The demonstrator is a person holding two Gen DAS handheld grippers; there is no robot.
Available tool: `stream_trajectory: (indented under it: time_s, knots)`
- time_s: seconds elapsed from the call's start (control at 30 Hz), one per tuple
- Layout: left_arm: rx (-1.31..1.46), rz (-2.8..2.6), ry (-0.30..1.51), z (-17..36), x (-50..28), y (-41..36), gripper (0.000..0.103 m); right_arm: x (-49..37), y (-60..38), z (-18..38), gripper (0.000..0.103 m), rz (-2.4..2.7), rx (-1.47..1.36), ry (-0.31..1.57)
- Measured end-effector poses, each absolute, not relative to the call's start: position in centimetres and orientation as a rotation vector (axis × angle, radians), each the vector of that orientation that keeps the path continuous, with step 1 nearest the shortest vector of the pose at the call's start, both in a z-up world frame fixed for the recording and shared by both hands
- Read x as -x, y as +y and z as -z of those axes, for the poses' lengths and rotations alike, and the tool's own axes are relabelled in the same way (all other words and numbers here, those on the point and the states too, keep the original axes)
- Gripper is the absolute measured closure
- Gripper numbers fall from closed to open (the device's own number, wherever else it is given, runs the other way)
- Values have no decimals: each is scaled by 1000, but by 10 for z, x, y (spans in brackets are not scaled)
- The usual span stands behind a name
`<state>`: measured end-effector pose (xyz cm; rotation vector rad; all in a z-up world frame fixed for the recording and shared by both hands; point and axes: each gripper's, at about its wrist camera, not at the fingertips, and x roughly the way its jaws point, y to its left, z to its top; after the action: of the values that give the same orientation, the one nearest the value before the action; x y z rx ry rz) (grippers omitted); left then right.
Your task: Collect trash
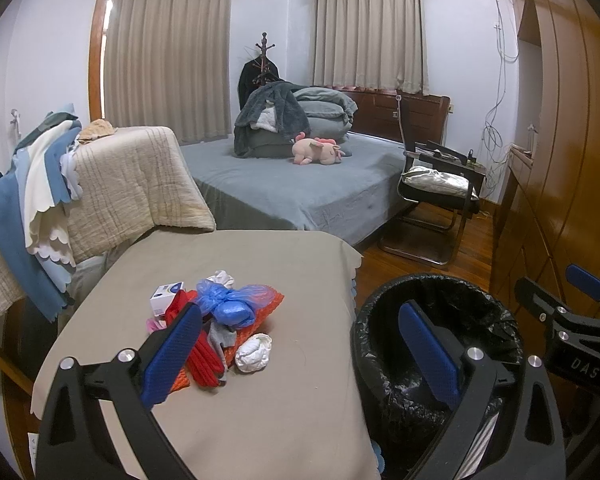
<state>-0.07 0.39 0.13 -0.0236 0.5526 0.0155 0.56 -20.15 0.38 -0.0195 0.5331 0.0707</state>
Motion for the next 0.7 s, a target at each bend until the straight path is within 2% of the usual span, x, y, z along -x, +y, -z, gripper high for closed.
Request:
stream_trajectory:
  time_s: [0.7]
  knots:
    - [25,-17,551,-1,0,7,6,-7,-200,-2,5,-68,20,533]
